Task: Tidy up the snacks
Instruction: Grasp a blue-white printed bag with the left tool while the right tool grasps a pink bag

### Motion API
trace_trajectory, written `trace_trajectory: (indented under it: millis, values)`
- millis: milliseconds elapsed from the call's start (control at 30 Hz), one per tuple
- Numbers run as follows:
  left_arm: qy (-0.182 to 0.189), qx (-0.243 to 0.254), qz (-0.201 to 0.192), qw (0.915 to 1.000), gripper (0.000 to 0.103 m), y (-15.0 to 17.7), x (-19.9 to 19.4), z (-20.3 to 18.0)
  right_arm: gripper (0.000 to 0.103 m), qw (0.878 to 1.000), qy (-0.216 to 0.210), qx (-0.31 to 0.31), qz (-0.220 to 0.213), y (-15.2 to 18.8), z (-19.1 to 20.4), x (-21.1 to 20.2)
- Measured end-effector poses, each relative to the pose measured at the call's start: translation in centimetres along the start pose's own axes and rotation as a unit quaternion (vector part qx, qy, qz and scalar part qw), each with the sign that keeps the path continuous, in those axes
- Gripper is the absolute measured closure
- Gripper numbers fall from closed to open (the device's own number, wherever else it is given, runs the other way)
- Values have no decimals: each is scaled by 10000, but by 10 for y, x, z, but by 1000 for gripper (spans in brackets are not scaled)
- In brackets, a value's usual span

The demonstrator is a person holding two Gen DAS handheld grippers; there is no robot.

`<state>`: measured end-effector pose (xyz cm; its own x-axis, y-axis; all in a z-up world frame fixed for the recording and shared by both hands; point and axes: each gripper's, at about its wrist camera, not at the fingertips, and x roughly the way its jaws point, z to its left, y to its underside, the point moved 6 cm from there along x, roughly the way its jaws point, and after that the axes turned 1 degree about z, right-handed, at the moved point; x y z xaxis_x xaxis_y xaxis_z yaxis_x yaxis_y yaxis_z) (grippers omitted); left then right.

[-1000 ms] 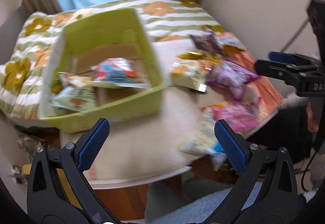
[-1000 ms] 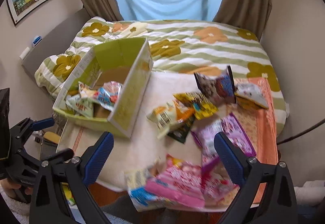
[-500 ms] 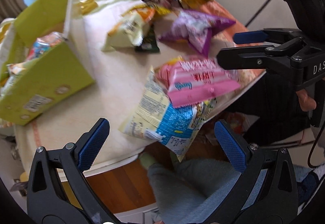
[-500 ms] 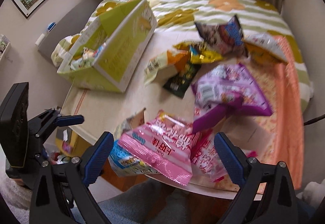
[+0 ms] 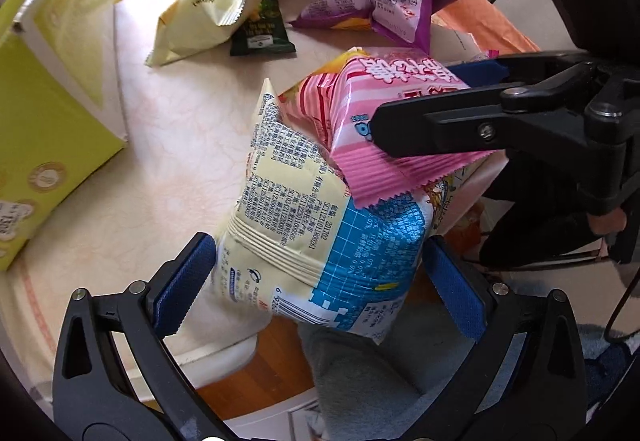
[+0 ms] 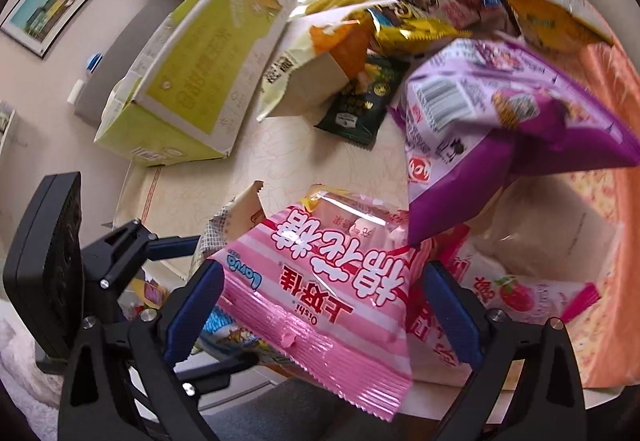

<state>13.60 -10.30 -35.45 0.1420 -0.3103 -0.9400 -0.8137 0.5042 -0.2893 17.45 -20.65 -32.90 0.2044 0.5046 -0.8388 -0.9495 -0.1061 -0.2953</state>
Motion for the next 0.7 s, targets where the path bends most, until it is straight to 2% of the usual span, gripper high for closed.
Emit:
trace_trajectory:
  millis: [300, 700]
  values:
    - [338, 69, -89, 9994, 2, -9, 4, 11, 4, 9984, -145, 542, -10, -6, -9, 10]
    - [415, 129, -202, 9989, 17, -10, 0, 15, 6, 9955, -201, 919, -131, -17, -20, 7]
